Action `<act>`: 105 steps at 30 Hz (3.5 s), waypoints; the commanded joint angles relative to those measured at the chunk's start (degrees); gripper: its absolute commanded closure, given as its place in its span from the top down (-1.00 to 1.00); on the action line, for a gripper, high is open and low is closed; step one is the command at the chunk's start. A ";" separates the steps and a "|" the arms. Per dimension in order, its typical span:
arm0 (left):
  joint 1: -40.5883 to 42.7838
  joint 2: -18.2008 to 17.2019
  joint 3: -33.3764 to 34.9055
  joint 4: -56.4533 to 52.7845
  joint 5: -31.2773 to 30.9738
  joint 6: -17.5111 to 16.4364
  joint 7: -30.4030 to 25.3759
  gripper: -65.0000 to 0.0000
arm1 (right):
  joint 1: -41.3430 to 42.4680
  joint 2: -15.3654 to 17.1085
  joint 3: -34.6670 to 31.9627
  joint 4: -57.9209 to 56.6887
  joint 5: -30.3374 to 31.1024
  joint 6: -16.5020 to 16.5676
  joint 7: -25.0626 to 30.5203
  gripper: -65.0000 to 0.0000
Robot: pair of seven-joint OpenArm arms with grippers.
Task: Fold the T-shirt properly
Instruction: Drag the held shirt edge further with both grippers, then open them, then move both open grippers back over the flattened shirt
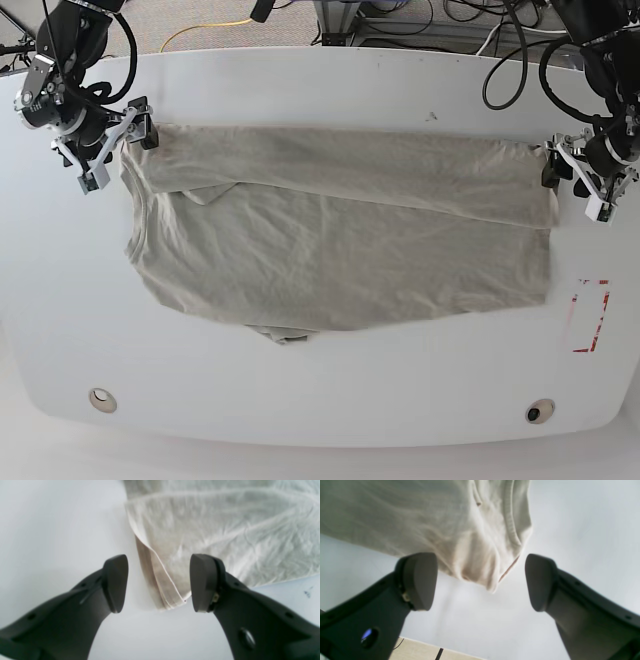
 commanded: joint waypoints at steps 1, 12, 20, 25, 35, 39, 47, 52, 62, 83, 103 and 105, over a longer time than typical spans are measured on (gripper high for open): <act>1.45 -1.20 -0.43 1.14 -1.05 -0.06 -4.42 0.11 | 0.33 0.83 0.51 0.87 1.40 0.10 1.52 0.61; 4.17 0.12 -0.08 0.88 1.15 -0.06 -11.89 0.11 | 2.79 3.47 0.33 -12.32 1.49 0.10 5.39 0.61; 1.45 4.43 0.01 0.70 8.71 -0.06 -13.56 0.12 | 3.23 3.30 0.24 -14.61 1.66 0.10 5.57 0.61; 0.04 5.83 0.01 -2.90 13.37 -0.06 -13.65 0.11 | 3.75 3.12 0.15 -14.78 1.66 0.10 5.57 0.40; -1.54 6.19 0.18 -9.06 14.86 -0.06 -13.65 0.11 | 3.75 2.33 0.15 -14.78 1.49 0.10 5.48 0.20; -1.10 6.01 1.68 -9.50 14.86 -0.06 -13.65 -0.09 | 3.75 2.33 0.15 -14.78 1.49 0.10 5.48 -0.14; 0.92 6.01 2.21 -7.83 18.12 -0.06 -13.56 -0.99 | 3.84 2.59 0.15 -14.61 1.49 0.10 5.30 -1.00; 5.23 6.10 2.12 -1.76 18.64 -0.06 -13.39 -0.99 | 3.40 4.53 0.15 -14.34 1.49 0.10 4.51 -1.00; 15.16 4.16 1.68 6.94 18.82 -0.06 -11.98 -0.99 | -4.69 6.99 0.24 -5.99 1.75 0.10 1.00 -1.00; 19.38 3.64 -1.40 13.01 18.55 -0.06 -6.00 0.03 | -13.83 6.46 0.68 1.48 1.84 0.10 0.12 0.28; 12.26 3.20 -1.57 20.92 18.47 -0.06 3.84 0.06 | -5.65 6.64 7.72 6.14 18.45 0.10 -5.33 0.55; 12.44 3.20 -1.57 21.01 18.47 -0.06 3.84 0.06 | -3.45 6.46 7.80 6.14 18.45 0.10 -7.18 0.55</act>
